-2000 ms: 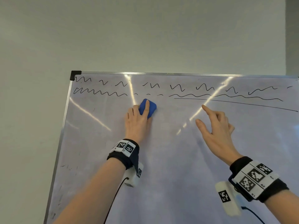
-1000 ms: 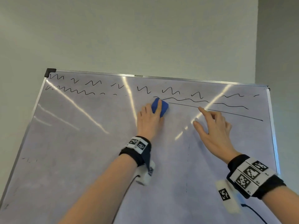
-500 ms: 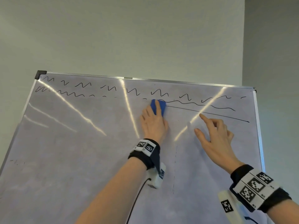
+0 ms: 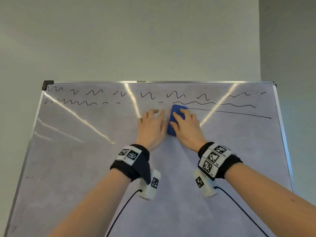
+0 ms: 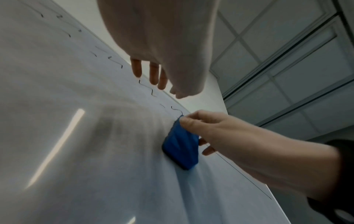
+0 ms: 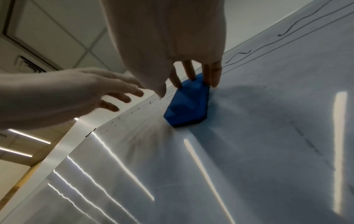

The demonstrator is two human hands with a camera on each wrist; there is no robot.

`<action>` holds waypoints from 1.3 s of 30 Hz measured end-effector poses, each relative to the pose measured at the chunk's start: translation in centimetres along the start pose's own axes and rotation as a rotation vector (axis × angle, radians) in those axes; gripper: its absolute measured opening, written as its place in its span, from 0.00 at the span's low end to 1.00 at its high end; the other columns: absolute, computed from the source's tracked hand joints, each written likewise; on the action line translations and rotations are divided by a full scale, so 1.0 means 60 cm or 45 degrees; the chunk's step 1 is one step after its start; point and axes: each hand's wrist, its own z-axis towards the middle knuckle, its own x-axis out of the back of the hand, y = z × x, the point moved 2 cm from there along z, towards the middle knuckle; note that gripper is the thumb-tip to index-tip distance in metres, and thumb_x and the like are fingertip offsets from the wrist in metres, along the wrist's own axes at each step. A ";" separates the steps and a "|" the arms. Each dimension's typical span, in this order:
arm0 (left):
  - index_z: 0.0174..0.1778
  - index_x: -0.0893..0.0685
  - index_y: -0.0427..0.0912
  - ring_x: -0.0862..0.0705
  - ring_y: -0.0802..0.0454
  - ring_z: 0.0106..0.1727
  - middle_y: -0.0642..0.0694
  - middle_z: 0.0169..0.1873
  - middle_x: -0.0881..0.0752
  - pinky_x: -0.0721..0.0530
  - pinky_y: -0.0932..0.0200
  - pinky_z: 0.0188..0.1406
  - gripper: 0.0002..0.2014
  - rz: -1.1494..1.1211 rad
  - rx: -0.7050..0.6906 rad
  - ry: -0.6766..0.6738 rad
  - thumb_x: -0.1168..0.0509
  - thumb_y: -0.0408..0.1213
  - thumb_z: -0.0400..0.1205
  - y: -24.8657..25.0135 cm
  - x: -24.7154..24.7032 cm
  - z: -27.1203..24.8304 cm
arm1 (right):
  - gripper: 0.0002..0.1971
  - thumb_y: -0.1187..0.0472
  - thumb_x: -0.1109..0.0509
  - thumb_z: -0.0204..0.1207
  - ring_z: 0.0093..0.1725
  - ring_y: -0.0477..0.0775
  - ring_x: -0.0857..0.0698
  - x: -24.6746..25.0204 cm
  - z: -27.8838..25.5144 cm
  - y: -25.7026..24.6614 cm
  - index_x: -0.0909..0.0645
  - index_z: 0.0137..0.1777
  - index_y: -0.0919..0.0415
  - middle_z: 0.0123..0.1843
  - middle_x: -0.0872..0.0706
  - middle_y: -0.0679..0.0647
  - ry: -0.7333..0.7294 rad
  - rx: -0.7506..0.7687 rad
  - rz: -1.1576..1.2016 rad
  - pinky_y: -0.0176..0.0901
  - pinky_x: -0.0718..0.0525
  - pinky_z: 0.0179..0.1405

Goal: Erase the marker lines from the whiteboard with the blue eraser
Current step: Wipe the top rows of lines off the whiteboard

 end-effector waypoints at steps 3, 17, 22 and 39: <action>0.72 0.24 0.46 0.26 0.39 0.56 0.41 0.61 0.23 0.31 0.46 0.51 0.21 -0.010 -0.002 0.203 0.45 0.39 0.82 -0.032 0.021 -0.005 | 0.24 0.47 0.41 0.82 0.58 0.66 0.29 -0.007 0.013 -0.020 0.34 0.74 0.58 0.72 0.34 0.62 0.141 -0.063 -0.079 0.54 0.28 0.55; 0.72 0.24 0.46 0.23 0.42 0.53 0.42 0.61 0.22 0.29 0.47 0.49 0.21 -0.091 -0.081 0.222 0.40 0.38 0.81 0.013 -0.038 -0.003 | 0.21 0.66 0.30 0.74 0.52 0.70 0.24 0.052 -0.008 0.189 0.25 0.67 0.66 0.63 0.23 0.64 0.295 -0.028 -0.181 0.58 0.24 0.51; 0.71 0.23 0.46 0.22 0.42 0.52 0.41 0.61 0.22 0.29 0.46 0.50 0.21 -0.075 -0.072 0.248 0.37 0.36 0.80 0.018 -0.051 -0.007 | 0.22 0.67 0.29 0.73 0.50 0.73 0.24 0.051 -0.041 0.256 0.24 0.67 0.66 0.64 0.22 0.65 0.407 -0.221 -0.145 0.59 0.23 0.49; 0.74 0.25 0.48 0.26 0.46 0.55 0.44 0.63 0.25 0.36 0.51 0.53 0.25 -0.133 -0.023 0.349 0.51 0.50 0.82 0.139 -0.091 0.015 | 0.23 0.69 0.26 0.71 0.50 0.72 0.22 0.060 -0.051 0.287 0.22 0.67 0.65 0.63 0.19 0.62 0.407 0.086 -0.103 0.62 0.18 0.49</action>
